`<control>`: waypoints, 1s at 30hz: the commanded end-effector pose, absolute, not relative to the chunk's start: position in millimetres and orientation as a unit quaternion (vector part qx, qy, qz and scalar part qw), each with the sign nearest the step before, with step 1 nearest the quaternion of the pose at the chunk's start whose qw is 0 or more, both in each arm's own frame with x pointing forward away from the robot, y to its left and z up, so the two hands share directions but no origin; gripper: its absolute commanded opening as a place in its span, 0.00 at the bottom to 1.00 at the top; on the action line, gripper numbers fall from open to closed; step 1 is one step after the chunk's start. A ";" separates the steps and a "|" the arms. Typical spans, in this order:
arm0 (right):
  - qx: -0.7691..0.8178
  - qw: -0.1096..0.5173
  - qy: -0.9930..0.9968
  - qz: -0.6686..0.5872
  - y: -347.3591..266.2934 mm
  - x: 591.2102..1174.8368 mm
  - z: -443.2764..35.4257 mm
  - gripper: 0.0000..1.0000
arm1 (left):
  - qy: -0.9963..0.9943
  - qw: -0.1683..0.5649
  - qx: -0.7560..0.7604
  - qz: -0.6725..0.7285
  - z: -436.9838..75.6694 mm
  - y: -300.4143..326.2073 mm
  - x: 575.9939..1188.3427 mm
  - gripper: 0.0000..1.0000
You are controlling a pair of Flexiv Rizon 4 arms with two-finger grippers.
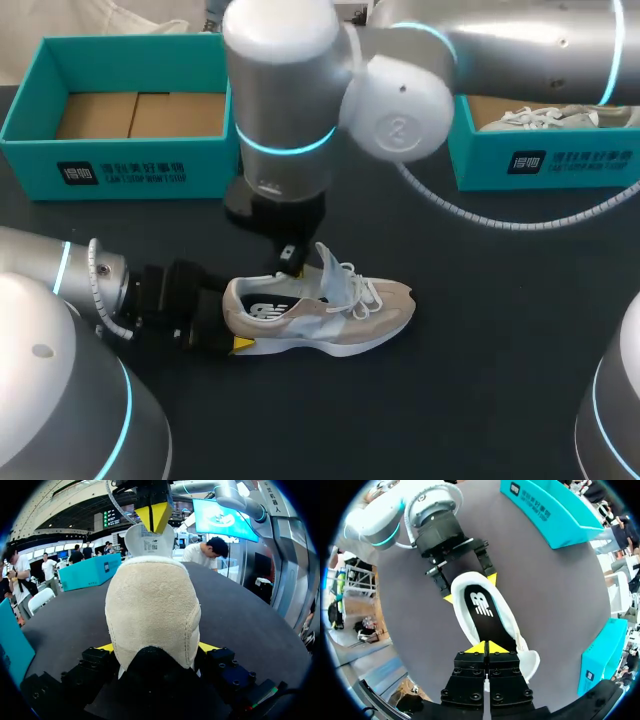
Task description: Take the shoe out of the shoebox, open the shoe tongue, remove and reinsert the insole, then place the shoe into the shoebox
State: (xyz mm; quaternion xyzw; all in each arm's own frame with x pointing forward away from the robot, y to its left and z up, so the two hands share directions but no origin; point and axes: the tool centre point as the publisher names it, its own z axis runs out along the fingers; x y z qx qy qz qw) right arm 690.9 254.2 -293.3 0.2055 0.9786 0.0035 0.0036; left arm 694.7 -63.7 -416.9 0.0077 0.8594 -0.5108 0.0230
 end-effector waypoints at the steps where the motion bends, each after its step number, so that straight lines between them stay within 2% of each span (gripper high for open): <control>1: 0.206 0.001 0.979 -0.002 272.2 696.7 -324.6 0.00 | 0.860 0.023 0.008 -0.510 -418.5 -63.4 695.2 0.00; 17: 0.165 0.002 0.986 -0.030 259.9 706.4 -365.8 0.00 | 0.860 0.023 0.008 -0.510 -418.5 -63.4 695.2 0.00; 19: 0.162 0.006 0.986 -0.038 257.5 707.4 -366.7 0.29 | 0.860 0.023 0.008 -0.510 -418.5 -63.4 695.2 0.00; 20: 0.162 0.008 0.986 -0.035 256.5 708.0 -367.2 0.33 | 0.860 0.023 0.008 -0.510 -418.5 -63.4 695.2 0.00; 26: 0.159 0.009 0.986 -0.039 254.7 711.8 -378.3 0.33 | 0.860 0.023 0.008 -0.510 -418.5 -63.4 695.2 0.00; 30: 0.149 0.006 0.988 -0.038 258.1 716.3 -387.2 0.36 | 0.860 0.023 0.008 -0.510 -418.5 -63.4 695.2 0.00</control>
